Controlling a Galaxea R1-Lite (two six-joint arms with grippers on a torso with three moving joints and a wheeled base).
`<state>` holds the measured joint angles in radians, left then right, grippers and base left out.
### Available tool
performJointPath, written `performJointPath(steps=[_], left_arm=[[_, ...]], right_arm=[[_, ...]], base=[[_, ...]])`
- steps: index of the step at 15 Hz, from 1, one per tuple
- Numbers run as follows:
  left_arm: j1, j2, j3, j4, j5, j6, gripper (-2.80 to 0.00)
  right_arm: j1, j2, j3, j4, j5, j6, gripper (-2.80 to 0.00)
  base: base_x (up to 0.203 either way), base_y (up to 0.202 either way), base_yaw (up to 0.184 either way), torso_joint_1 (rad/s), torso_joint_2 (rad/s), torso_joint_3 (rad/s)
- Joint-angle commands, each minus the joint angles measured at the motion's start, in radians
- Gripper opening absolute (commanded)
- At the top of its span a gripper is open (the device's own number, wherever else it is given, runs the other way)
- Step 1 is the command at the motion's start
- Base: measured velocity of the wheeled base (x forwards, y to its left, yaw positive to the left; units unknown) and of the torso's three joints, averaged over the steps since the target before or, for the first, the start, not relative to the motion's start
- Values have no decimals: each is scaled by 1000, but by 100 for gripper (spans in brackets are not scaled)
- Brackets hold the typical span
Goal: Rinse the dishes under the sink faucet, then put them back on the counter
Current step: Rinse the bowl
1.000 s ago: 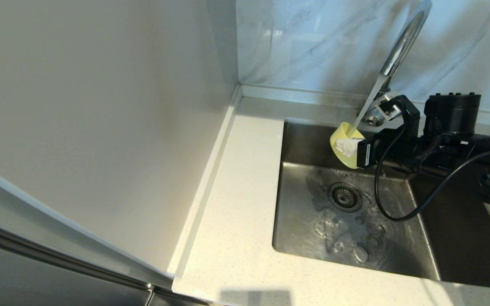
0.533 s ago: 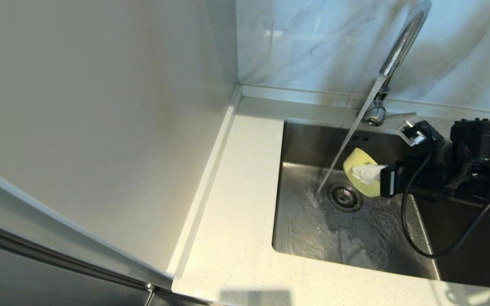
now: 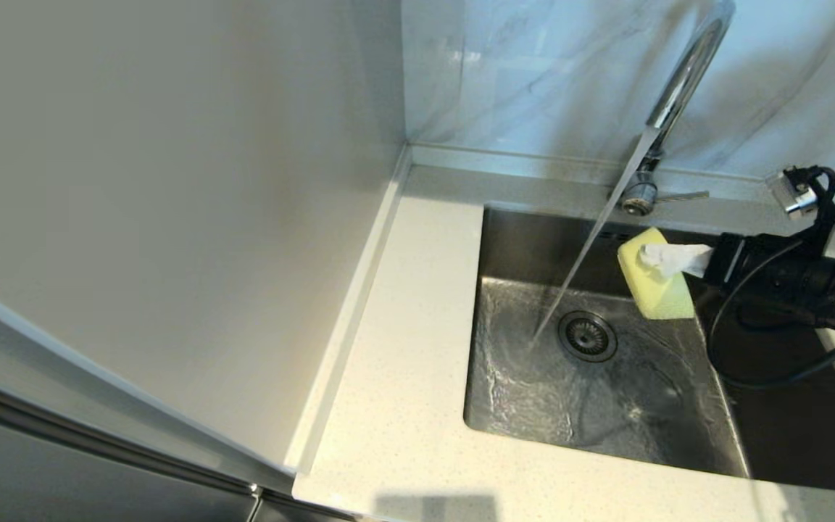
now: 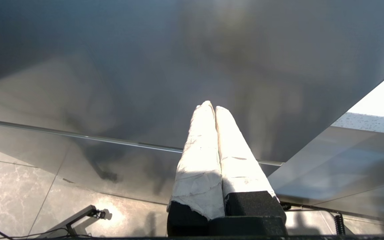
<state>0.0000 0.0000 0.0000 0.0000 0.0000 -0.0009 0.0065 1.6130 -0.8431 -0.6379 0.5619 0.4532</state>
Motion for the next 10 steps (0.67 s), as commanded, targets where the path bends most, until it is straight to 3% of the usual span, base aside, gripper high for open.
performJointPath(steps=[1,3,7,9,10], left_arm=[[0,1,0,0,0,-1,-280],[0,0,0,0,0,1,-280],[0,0,0,0,0,0,-280],[0,0,0,0,0,0,-280],[0,0,0,0,0,1,-280]], right_arm=[[-10,-2,-22,-17,4,195,-280],[-44,-8,-26,-69,23,407,-280],[-162,-17,-30,-216,191,799,-280],[-169,-15,-42,-228,232,898,-280],[-167,-15,-36,-228,238,898,-280]], base=[[0,0,0,0,0,0],[0,0,0,0,0,0],[0,0,0,0,0,0],[0,0,0,0,0,0],[0,0,0,0,0,0]])
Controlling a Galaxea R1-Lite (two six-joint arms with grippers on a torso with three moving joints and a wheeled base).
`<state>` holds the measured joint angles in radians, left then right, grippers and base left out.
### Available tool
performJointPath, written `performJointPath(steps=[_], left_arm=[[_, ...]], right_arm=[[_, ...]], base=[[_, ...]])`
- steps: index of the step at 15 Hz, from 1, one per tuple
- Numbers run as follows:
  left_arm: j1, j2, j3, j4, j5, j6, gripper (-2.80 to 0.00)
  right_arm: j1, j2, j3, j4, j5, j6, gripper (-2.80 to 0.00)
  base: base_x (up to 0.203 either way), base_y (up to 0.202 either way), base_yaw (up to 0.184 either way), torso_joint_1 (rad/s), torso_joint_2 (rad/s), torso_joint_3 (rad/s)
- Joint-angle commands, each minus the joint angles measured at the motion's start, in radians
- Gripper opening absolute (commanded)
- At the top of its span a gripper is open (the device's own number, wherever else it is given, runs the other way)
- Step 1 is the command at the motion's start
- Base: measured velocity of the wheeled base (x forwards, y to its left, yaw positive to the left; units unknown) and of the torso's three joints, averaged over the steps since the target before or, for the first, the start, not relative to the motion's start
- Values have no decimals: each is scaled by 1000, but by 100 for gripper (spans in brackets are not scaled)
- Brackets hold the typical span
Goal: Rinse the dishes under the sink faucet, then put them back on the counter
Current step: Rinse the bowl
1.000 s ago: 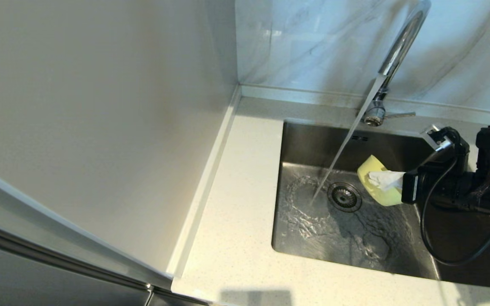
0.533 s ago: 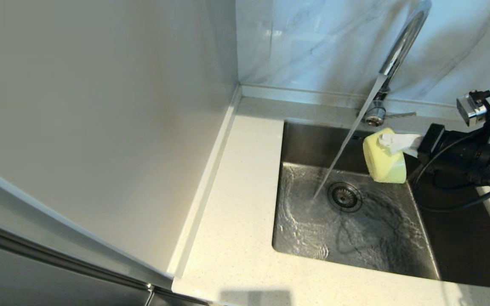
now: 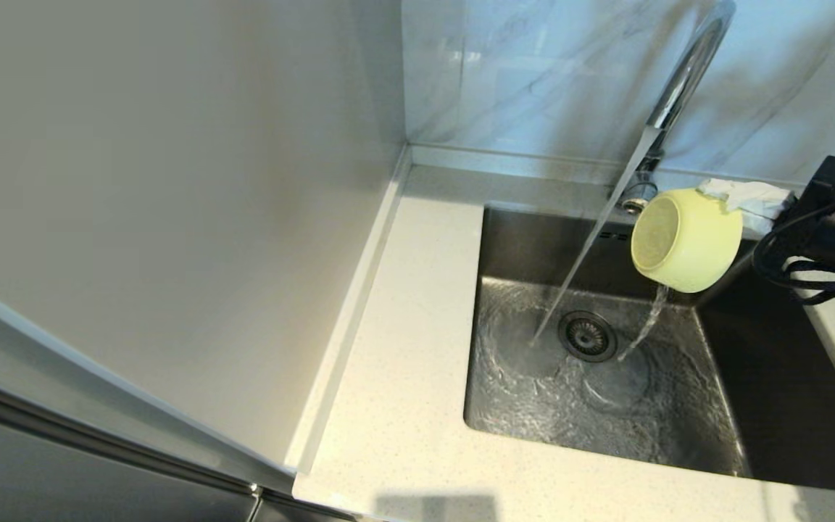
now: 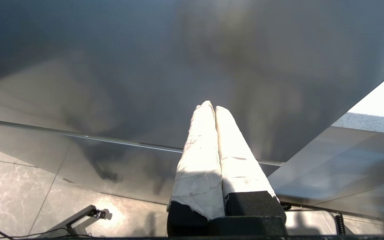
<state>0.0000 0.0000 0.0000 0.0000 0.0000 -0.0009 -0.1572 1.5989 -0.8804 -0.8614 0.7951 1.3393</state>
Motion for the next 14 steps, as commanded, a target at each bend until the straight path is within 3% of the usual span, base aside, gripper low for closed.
performJointPath(steps=[1,8,14], left_arm=[[0,0,0,0,0,0,-280],[0,0,0,0,0,0,-280],[0,0,0,0,0,0,-280]], right_arm=[[0,4,3,-4,7,12,-280],[80,85,-36,-5,6,-29,-280],[84,152,-110,-5,1,-30,-280]], base=[[0,0,0,0,0,0],[0,0,0,0,0,0],[0,0,0,0,0,0]])
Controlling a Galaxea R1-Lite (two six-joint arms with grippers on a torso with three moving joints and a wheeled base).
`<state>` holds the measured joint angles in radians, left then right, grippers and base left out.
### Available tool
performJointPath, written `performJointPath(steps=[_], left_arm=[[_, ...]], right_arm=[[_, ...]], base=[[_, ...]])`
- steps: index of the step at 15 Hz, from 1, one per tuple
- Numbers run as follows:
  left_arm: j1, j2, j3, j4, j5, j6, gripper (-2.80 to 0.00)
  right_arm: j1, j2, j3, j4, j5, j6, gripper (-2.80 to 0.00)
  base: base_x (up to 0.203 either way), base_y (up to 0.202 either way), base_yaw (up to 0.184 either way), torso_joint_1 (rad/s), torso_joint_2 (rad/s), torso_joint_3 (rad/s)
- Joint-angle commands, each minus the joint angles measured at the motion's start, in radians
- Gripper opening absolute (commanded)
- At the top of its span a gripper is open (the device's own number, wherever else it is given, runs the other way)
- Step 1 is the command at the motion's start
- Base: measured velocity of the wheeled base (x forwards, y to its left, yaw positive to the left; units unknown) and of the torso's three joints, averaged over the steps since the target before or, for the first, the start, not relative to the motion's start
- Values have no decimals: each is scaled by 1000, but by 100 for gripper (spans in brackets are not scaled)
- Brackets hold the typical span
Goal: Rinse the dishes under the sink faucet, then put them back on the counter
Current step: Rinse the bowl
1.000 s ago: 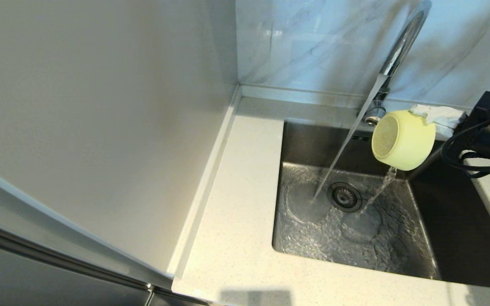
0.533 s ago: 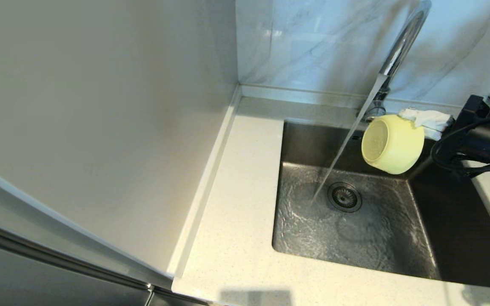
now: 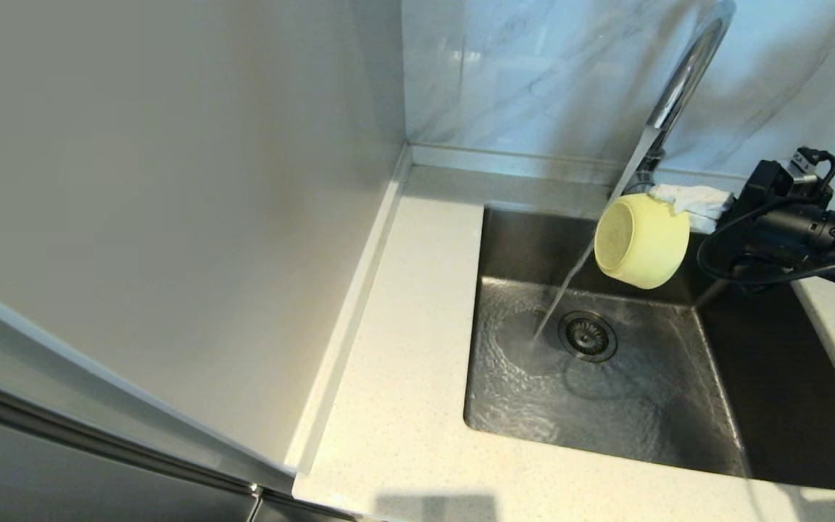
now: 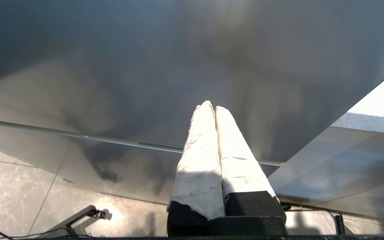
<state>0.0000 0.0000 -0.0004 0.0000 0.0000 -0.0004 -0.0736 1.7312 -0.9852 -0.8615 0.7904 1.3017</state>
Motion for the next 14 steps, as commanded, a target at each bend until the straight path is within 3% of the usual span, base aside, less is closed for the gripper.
performJointPath(steps=[1,14], left_arm=[[0,0,0,0,0,-1,-280],[0,0,0,0,0,-1,-280]], right_arm=[[0,35,-17,-5,-1,7,-280],[-64,140,-153,7,-23,2,-280]], base=[[0,0,0,0,0,0],[0,0,0,0,0,0]])
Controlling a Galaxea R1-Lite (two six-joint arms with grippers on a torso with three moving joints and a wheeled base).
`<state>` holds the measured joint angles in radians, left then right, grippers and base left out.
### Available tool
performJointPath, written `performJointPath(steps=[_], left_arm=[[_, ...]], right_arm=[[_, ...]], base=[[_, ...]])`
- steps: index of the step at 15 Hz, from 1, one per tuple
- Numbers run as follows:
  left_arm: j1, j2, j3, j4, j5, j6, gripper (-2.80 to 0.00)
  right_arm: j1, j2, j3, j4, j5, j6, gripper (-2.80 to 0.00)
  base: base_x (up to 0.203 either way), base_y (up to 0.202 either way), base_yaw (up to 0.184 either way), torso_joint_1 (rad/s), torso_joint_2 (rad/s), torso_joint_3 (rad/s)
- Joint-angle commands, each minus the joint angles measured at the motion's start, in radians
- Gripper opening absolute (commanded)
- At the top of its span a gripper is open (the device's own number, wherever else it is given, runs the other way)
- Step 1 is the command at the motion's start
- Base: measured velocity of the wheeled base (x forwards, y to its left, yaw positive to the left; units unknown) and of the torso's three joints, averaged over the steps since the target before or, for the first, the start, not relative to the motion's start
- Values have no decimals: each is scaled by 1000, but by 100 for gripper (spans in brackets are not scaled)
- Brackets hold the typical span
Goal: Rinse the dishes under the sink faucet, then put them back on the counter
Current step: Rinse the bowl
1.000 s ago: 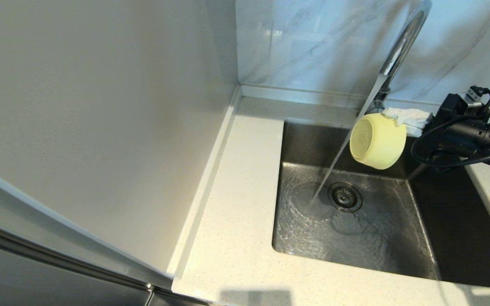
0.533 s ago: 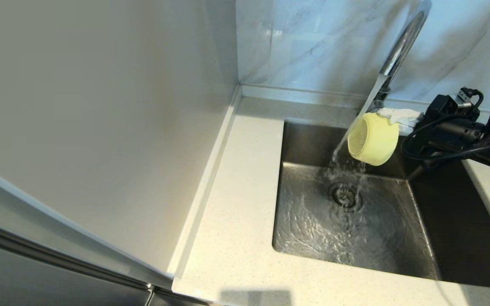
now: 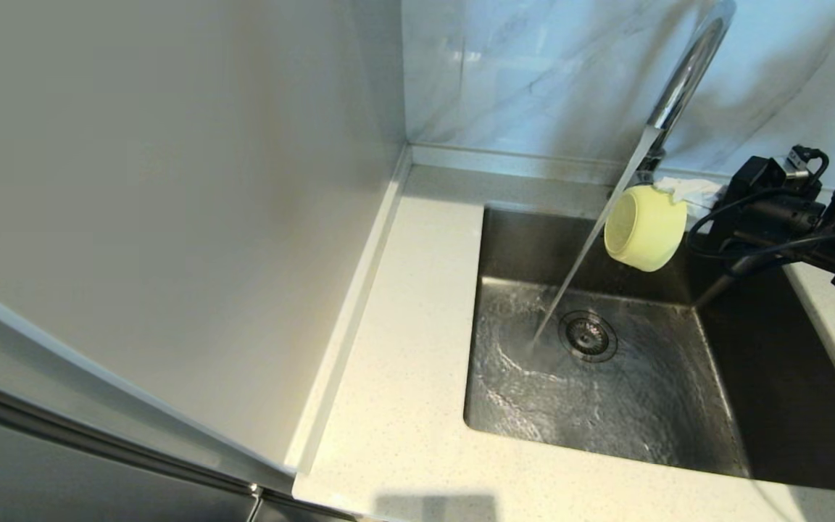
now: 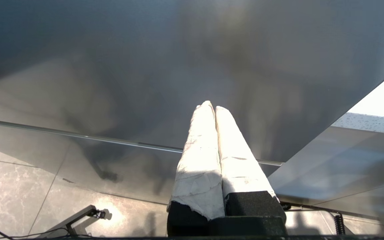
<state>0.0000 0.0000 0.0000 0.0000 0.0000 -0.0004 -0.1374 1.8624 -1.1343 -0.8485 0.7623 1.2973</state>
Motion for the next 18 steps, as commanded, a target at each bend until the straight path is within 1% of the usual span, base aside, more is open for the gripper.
performJointPath(steps=[1,3,5,8,10,13,15,18], left_arm=[[0,0,0,0,0,-1,-280],[0,0,0,0,0,-1,-280],[0,1,0,0,0,-1,-280],[0,0,0,0,0,-1,-280],[0,1,-1,0,0,-1,-280],[0,0,0,0,0,0,-280],[0,0,0,0,0,-1,-280],[0,0,0,0,0,-1,-280]], right_arm=[[0,9,-2,-7,6,6,-280],[7,9,9,-7,12,-12,-280],[39,0,12,-12,14,-26,-280],[77,2,-9,-14,14,-29,-280],[85,15,-9,-13,12,-30,-280],[85,23,-14,-12,12,-30,-280],[85,39,-43,-5,11,-30,-280],[51,64,-62,0,9,-31,-280]], base=[[0,0,0,0,0,0],[0,0,0,0,0,0],[0,0,0,0,0,0],[0,0,0,0,0,0],[0,0,0,0,0,0],[0,0,0,0,0,0],[0,0,0,0,0,0],[0,0,0,0,0,0]])
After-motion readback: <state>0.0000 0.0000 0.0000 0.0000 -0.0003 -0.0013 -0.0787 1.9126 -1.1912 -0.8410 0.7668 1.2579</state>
